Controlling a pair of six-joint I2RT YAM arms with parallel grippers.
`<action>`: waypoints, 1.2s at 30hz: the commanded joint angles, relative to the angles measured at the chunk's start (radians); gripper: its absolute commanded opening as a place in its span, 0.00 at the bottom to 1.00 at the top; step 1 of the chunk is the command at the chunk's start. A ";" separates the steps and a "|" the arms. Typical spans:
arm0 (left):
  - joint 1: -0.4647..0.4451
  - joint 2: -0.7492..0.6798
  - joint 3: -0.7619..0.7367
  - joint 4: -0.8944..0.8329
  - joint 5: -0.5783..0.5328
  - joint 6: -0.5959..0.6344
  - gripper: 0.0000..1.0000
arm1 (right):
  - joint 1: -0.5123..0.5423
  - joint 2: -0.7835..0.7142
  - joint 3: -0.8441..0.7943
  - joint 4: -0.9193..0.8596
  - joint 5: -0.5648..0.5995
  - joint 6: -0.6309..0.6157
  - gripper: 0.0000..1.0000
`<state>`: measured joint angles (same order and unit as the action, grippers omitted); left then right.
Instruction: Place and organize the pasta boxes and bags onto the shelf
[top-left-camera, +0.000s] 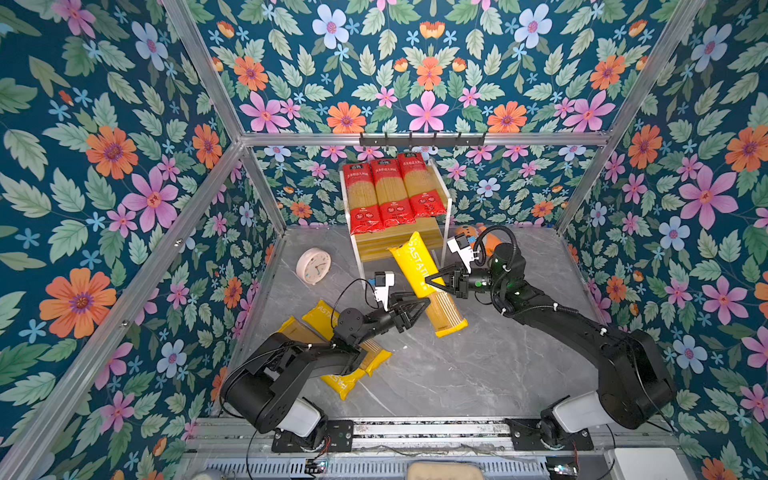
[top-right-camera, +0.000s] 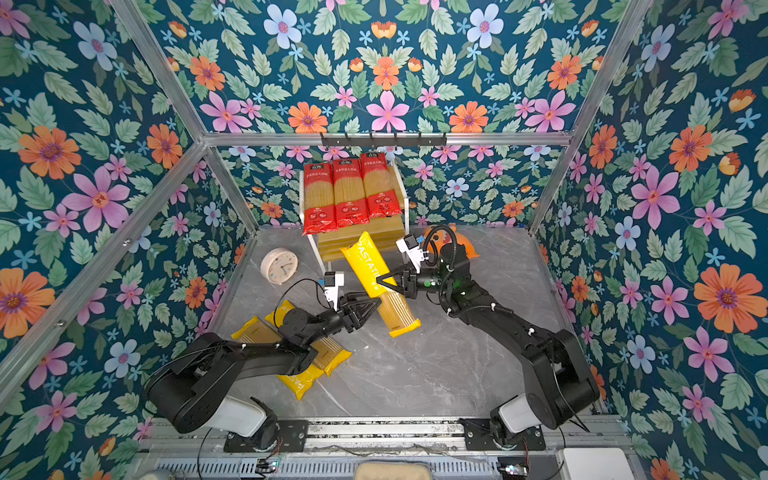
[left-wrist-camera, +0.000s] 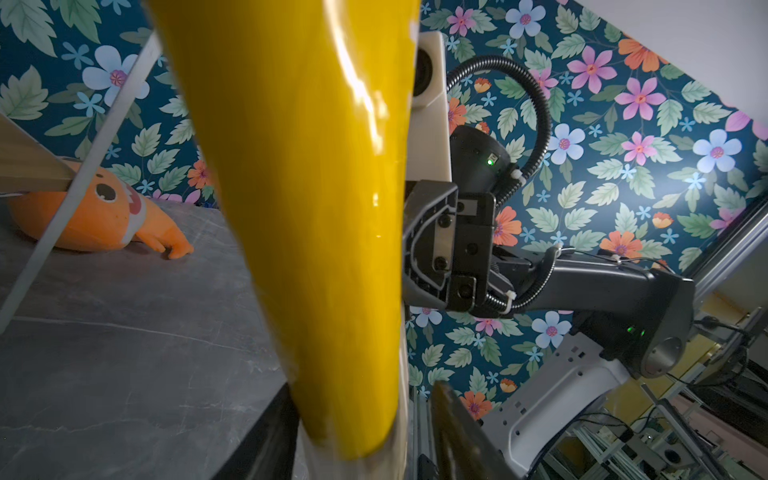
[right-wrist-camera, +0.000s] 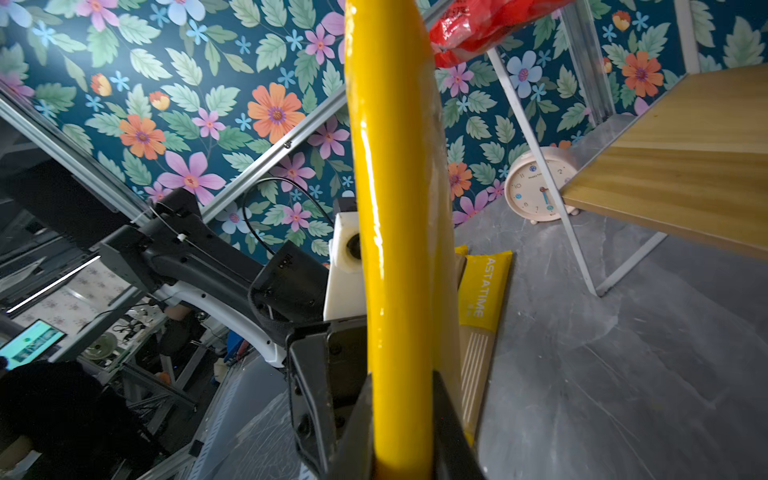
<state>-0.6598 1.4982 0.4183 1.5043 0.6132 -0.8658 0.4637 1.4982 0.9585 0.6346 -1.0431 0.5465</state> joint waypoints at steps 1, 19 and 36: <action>-0.005 0.015 0.035 0.168 0.108 -0.038 0.52 | 0.009 0.036 -0.004 0.343 -0.029 0.197 0.05; 0.048 0.048 -0.019 0.169 0.032 -0.074 0.11 | -0.056 0.000 -0.252 0.303 0.063 0.269 0.47; 0.088 0.125 0.033 0.169 0.041 -0.151 0.13 | -0.012 0.033 -0.447 0.344 0.030 0.302 0.51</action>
<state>-0.5743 1.6276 0.4385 1.5112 0.6521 -1.0138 0.4446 1.5158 0.4965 0.9264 -0.9947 0.8448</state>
